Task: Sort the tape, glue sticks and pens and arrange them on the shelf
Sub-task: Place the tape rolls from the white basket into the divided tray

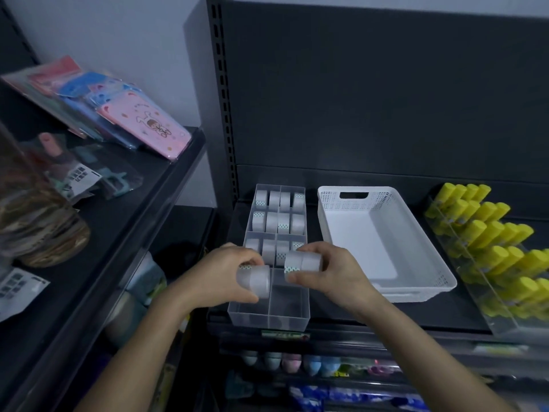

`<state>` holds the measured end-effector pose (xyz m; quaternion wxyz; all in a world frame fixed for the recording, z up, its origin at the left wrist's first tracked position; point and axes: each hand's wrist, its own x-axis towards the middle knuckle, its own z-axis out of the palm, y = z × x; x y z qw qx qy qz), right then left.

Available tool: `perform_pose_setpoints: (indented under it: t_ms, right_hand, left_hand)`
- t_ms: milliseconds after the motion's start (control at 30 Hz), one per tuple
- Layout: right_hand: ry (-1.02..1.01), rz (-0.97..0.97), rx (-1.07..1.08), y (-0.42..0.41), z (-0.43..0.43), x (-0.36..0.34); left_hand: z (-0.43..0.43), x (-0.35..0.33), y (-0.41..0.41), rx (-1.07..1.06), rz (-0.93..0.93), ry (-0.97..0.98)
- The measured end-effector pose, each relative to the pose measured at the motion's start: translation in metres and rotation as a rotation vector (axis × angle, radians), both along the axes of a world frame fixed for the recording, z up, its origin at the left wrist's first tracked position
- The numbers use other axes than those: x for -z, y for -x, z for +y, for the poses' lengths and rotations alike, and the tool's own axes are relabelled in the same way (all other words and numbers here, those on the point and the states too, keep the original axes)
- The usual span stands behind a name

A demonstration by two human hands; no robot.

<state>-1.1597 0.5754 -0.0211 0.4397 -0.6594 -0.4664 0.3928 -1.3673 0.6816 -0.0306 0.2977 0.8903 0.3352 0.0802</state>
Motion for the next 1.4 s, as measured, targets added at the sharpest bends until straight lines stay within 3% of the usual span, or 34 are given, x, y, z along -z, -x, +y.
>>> perform_pose_setpoints:
  t_ms: [133, 333, 700, 1000, 1267, 1400]
  right_hand:
    - [-0.001, -0.022, -0.005, 0.003, -0.003, 0.003]
    - [0.022, -0.259, -0.005, 0.005, -0.002, 0.006]
    - [-0.080, -0.693, -0.224, 0.018, -0.004, 0.029]
    - [-0.112, -0.761, -0.216, 0.020, -0.004, 0.044]
    - [-0.013, -0.435, 0.012, 0.013, 0.013, 0.035]
    - [0.037, -0.512, 0.044, 0.007, 0.019, 0.037]
  left_hand:
    - [-0.001, 0.014, -0.002, 0.014, 0.070, -0.051]
    - [-0.011, 0.034, -0.004, -0.042, 0.019, -0.128]
    - [-0.020, 0.038, 0.010, -0.194, -0.202, 0.133]
    - [-0.016, 0.047, 0.006, -0.255, -0.293, 0.137]
    - [-0.012, 0.056, -0.018, -0.376, -0.344, 0.144]
    - [-0.020, 0.061, -0.033, -0.429, -0.373, 0.183]
